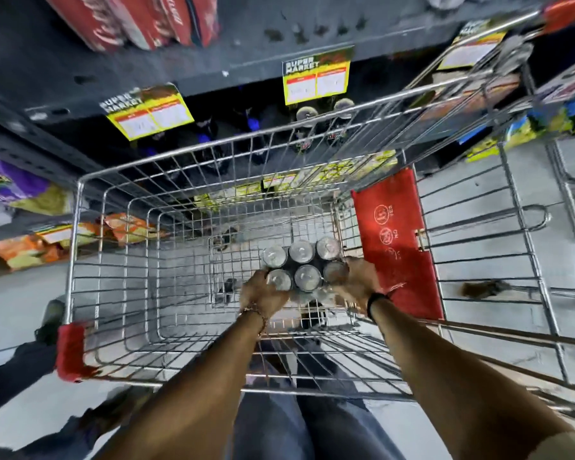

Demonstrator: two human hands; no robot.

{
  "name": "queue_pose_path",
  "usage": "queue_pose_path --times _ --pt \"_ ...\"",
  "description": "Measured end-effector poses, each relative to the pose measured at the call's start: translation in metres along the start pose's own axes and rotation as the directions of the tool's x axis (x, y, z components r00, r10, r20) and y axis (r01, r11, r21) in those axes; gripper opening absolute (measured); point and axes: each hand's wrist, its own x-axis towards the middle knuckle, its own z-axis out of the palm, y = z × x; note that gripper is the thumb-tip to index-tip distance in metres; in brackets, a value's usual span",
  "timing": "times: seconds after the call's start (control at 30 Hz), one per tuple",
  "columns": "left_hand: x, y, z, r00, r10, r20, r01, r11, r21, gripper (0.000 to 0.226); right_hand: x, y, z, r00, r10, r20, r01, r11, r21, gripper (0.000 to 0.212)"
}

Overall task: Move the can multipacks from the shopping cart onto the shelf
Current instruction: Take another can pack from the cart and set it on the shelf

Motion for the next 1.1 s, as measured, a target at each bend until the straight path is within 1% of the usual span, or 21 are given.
queue_pose_path --times 0.07,0.13,0.2,0.27,0.37,0.43,0.57,0.6,0.67,0.73,0.83,0.97,1.1 --pt "-0.007 0.012 -0.018 0.999 0.053 0.01 -0.053 0.997 0.051 0.09 -0.014 -0.009 -0.015 0.999 -0.052 -0.013 0.05 0.994 -0.097 0.057" --pt "-0.017 0.028 -0.038 0.994 0.111 0.018 -0.112 0.992 0.066 0.075 -0.031 -0.022 -0.032 0.994 -0.096 -0.045 0.089 0.987 -0.133 0.058" --pt "-0.028 0.047 -0.058 0.982 0.187 -0.013 -0.183 0.974 0.136 0.061 -0.048 -0.034 -0.051 0.988 -0.097 -0.118 0.083 0.99 -0.111 0.059" --pt "-0.045 0.073 -0.083 0.96 0.28 -0.025 -0.269 0.941 0.203 0.056 -0.068 -0.049 -0.073 0.976 -0.132 -0.172 0.117 0.989 -0.093 0.057" --pt "-0.07 0.118 -0.117 0.893 0.445 -0.07 -0.402 0.858 0.319 0.045 -0.098 -0.077 -0.115 0.946 -0.188 -0.264 0.166 0.981 -0.103 0.06" --pt "-0.087 0.149 -0.137 0.841 0.535 -0.077 -0.48 0.806 0.347 0.037 -0.111 -0.094 -0.141 0.916 -0.216 -0.337 0.186 0.975 -0.119 0.062" --pt "-0.121 0.209 -0.171 0.75 0.652 -0.109 -0.583 0.731 0.354 0.04 -0.135 -0.131 -0.196 0.81 -0.285 -0.512 0.259 0.958 -0.123 0.061" --pt "-0.124 0.221 -0.177 0.737 0.666 -0.114 -0.6 0.723 0.343 0.04 -0.137 -0.14 -0.208 0.782 -0.313 -0.539 0.285 0.949 -0.138 0.059" --pt "-0.129 0.249 -0.188 0.701 0.698 -0.147 -0.637 0.706 0.309 0.044 -0.138 -0.158 -0.237 0.75 -0.37 -0.549 0.333 0.928 -0.17 0.057" --pt "-0.13 0.276 -0.197 0.686 0.703 -0.184 -0.647 0.706 0.287 0.051 -0.133 -0.178 -0.262 0.741 -0.388 -0.549 0.375 0.916 -0.142 0.059" --pt "-0.123 0.314 -0.204 0.681 0.697 -0.225 -0.653 0.717 0.245 0.047 -0.118 -0.205 -0.292 0.722 -0.4 -0.565 0.428 0.899 -0.09 0.059" --pt "-0.098 0.355 -0.207 0.718 0.66 -0.223 -0.63 0.752 0.196 0.037 -0.082 -0.237 -0.324 0.742 -0.398 -0.54 0.454 0.891 -0.034 0.053" --pt "-0.068 0.381 -0.203 0.75 0.608 -0.26 -0.589 0.793 0.158 0.045 -0.048 -0.262 -0.343 0.732 -0.453 -0.509 0.47 0.877 -0.103 0.051"
